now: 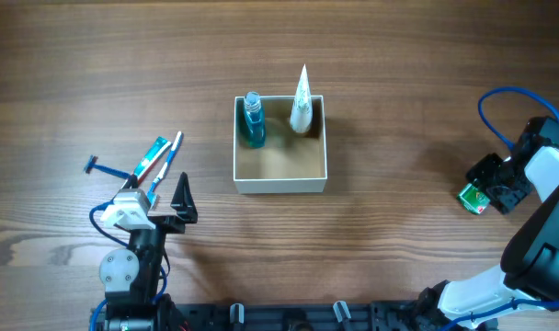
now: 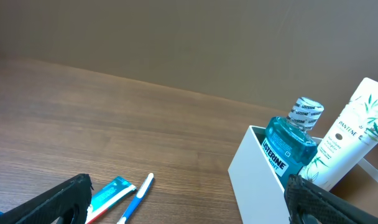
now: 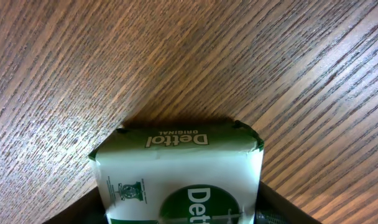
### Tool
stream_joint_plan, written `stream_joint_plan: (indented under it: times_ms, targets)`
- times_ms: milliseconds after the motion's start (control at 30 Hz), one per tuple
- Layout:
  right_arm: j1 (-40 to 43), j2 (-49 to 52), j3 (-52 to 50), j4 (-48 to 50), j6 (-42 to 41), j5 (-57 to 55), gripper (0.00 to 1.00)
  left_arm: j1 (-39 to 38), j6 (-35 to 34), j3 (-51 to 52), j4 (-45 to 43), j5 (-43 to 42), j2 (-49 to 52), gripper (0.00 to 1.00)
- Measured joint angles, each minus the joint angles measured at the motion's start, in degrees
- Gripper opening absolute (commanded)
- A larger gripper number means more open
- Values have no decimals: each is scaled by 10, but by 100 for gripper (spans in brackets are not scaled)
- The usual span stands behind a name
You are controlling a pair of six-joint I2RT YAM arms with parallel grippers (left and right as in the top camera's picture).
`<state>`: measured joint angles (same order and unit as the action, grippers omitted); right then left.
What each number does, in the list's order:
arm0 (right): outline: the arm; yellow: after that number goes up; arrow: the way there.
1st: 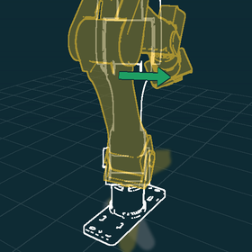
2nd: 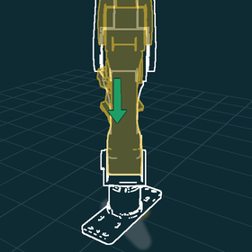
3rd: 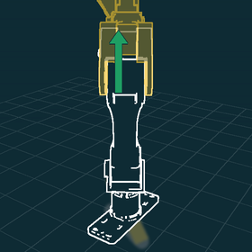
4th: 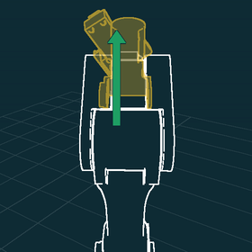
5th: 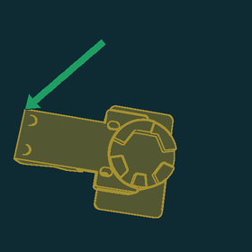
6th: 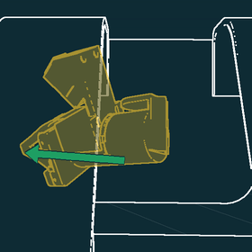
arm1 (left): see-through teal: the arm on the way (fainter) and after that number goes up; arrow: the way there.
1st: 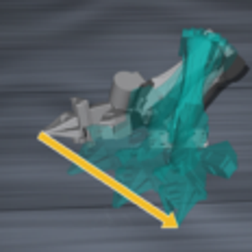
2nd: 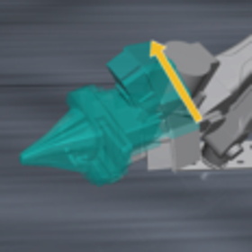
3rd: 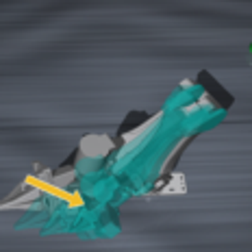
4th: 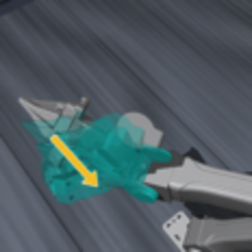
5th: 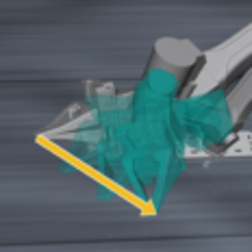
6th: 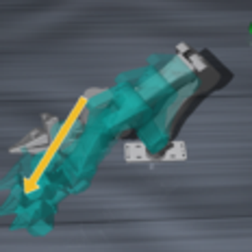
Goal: Pack container
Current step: 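Move the right gripper to the green Dettol soap bar and grasp it, then carry the soap bar into the box and release it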
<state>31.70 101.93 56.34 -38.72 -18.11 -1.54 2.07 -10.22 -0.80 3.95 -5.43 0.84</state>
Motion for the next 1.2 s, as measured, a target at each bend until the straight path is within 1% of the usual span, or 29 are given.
stream_joint_plan:
  times_ms: [33,100,167,233,300,333,367,400,467,533,567,600,700,800,933,1000,1100,1200]
  targets:
    - [0,0,0,0,-2,0,56,0,0,0,0,0,0,100]
    - [0,0,0,0,-5,0,50,0,0,0,0,0,0,100]
    - [0,0,0,1,-9,0,41,0,0,0,0,0,0,100]
    - [0,-1,0,2,-12,2,40,0,0,0,0,0,0,100]
    - [0,-1,0,2,-15,2,33,0,0,0,0,0,0,100]
    - [0,-1,0,2,-16,2,25,0,0,0,0,0,0,100]
    - [0,0,0,2,-17,3,14,0,0,0,0,0,0,100]
    - [0,0,0,1,-17,5,9,0,0,0,0,0,0,100]
    - [2,0,6,-12,-18,21,8,0,0,0,0,0,0,100]
    - [2,2,18,-47,-19,54,8,0,0,0,0,0,0,100]
    - [2,2,28,-66,-20,65,4,0,0,0,0,0,0,100]
    - [2,2,43,-84,-20,75,4,0,0,0,0,0,0,100]
    - [1,0,120,-132,-16,109,4,0,0,0,0,0,0,100]
    - [-19,-17,200,-181,9,127,4,0,0,0,0,0,0,100]
    - [-109,-81,273,-208,78,140,4,0,0,0,0,0,0,100]
    - [-181,-113,292,-213,135,145,4,0,0,0,0,0,0,100]
    - [-316,-153,298,-215,229,153,4,0,0,0,0,0,0,100]
    - [-436,-176,298,-217,305,140,4,0,0,0,0,0,0,100]
